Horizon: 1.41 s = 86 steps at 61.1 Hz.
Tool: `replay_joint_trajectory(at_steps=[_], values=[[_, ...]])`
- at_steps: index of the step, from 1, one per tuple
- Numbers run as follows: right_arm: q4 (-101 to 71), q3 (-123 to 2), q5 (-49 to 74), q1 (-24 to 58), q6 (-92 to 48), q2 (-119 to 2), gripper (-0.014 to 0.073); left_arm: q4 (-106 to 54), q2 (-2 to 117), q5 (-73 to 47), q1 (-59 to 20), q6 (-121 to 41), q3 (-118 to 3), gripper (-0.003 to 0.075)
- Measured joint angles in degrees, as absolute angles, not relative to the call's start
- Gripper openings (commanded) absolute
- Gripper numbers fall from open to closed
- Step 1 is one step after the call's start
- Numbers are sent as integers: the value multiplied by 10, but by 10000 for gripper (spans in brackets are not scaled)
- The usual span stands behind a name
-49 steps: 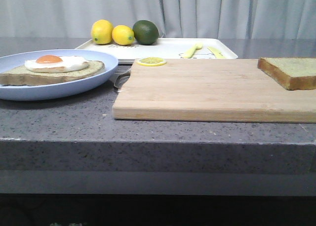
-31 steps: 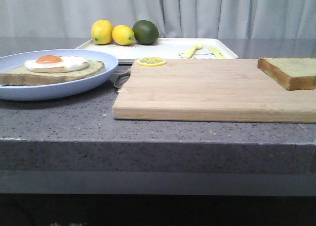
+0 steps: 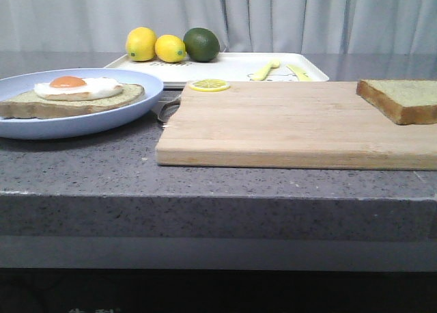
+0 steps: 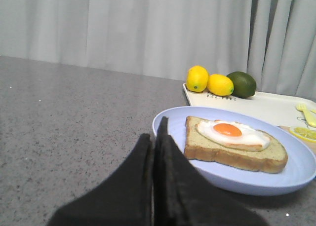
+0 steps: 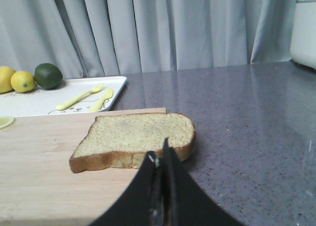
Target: Place bread and move sandwich to tray
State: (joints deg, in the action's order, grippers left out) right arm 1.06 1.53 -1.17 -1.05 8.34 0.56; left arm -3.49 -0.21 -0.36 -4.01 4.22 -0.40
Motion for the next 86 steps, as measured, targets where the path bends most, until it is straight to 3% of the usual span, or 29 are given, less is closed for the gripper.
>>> replay_joint_trajectory(at_steps=[22, 37, 70, 73, 78, 81, 86], values=[[11, -186, 135, -10, 83, 4, -71, -31, 36, -71, -40, 42, -231, -20], [11, -366, 271, -10, 83, -102, -71, -17, 179, -244, -40, 38, -409, -20], [15, -411, 360, -10, 83, -259, -64, -9, 330, -296, -40, 36, -428, -17], [20, -411, 362, -10, 83, -267, -32, 0, 335, -295, -40, 36, -428, 1], [27, -411, 365, -10, 83, -278, 107, 14, 341, -294, -40, 36, -427, 97], [28, -411, 366, -10, 83, -287, 290, 27, 343, -293, -40, 36, -427, 224], [29, -411, 366, -10, 83, -297, 517, 35, 343, -290, -40, 36, -427, 385]])
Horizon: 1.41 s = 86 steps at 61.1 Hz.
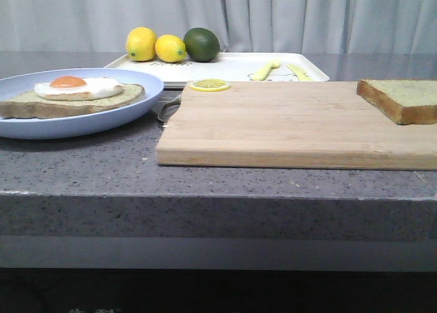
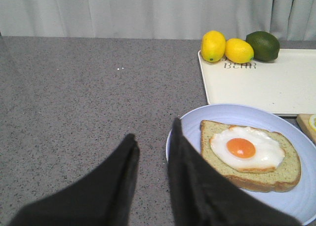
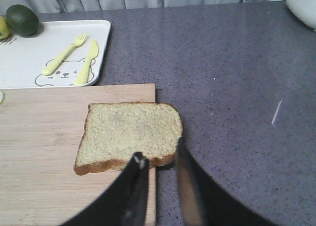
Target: Place bread and move sandwich to tray
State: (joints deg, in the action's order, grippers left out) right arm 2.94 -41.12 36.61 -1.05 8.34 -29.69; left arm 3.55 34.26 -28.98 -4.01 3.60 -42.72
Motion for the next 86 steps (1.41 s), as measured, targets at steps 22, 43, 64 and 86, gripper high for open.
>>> replay_joint_trajectory(at_steps=[22, 43, 64, 86], values=[[31, -414, 353, -10, 83, -350, 567, 38, 343, -272, -53, 36, -427, 479], [18, -547, 515, -10, 83, -515, 514, 38, 343, -261, -156, 36, -427, 479], [0, -656, 620, -41, 57, -687, 514, 38, 343, -259, -180, 36, -427, 476], [-268, -659, 631, -282, -132, -805, 514, 38, 343, -256, -181, 36, -427, 472]])
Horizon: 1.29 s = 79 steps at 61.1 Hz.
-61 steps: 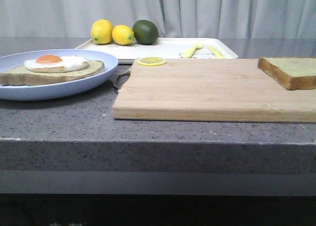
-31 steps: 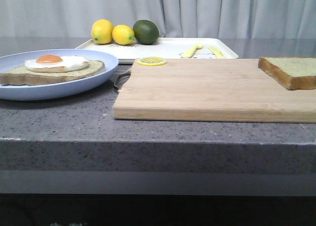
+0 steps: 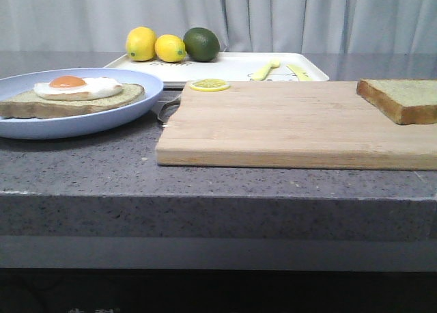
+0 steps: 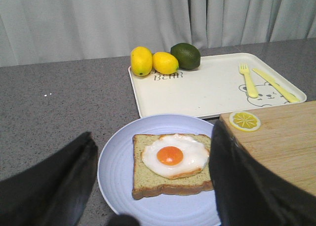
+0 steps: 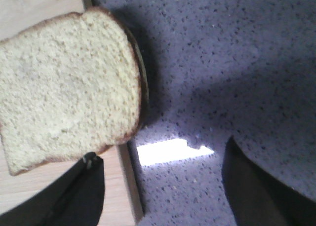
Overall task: Place bread and move sandwich to tray
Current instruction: 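Grasp the bread slice edge with the right gripper and lift it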
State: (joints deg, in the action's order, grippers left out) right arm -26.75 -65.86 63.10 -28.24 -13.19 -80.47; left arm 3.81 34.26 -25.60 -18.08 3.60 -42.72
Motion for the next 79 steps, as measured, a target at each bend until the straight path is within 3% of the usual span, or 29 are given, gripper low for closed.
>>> replay_joint_trajectory(at_steps=[12, 55, 70, 79], values=[[-393, -661, 658, -335, -226, -881, 514, 38, 343, -256, -181, 36, -427, 472], [-579, -668, 692, -338, -350, -1031, 512, 38, 343, -256, -181, 36, -427, 472], [-576, -668, 684, -338, -352, -1035, 270, 40, 343, -256, -181, 36, -427, 472], [-576, -668, 683, -338, -352, -1028, 196, 42, 343, -256, -181, 36, -427, 472]])
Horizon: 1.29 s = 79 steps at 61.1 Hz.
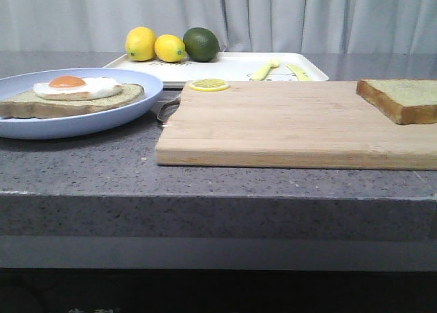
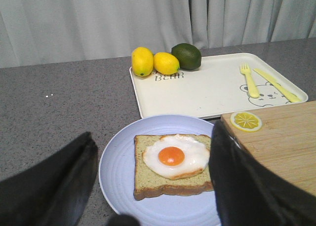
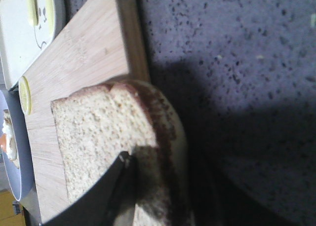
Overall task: Place bread and move sandwich to tray
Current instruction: 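Grasp the bread slice edge with the right gripper and lift it, then carry the bread slice with the right gripper over the egg on the plate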
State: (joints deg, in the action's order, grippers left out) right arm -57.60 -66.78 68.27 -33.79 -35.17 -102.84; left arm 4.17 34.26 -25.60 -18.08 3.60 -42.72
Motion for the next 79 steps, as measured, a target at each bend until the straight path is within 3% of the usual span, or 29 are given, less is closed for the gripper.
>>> replay_joint_trajectory(at_steps=[21, 47, 64, 79], values=[[-575, -668, 682, -306, -352, -934, 87, 43, 343, -256, -181, 36, -427, 472], [-730, -666, 684, -215, -352, -847, 85, 43, 343, -256, -181, 36, -427, 472], [-848, -666, 676, -52, -353, -840, 85, 43, 343, -254, -181, 36, -427, 472], [-942, -664, 517, 135, -354, -840, 85, 43, 343, -253, -181, 36, -427, 472]])
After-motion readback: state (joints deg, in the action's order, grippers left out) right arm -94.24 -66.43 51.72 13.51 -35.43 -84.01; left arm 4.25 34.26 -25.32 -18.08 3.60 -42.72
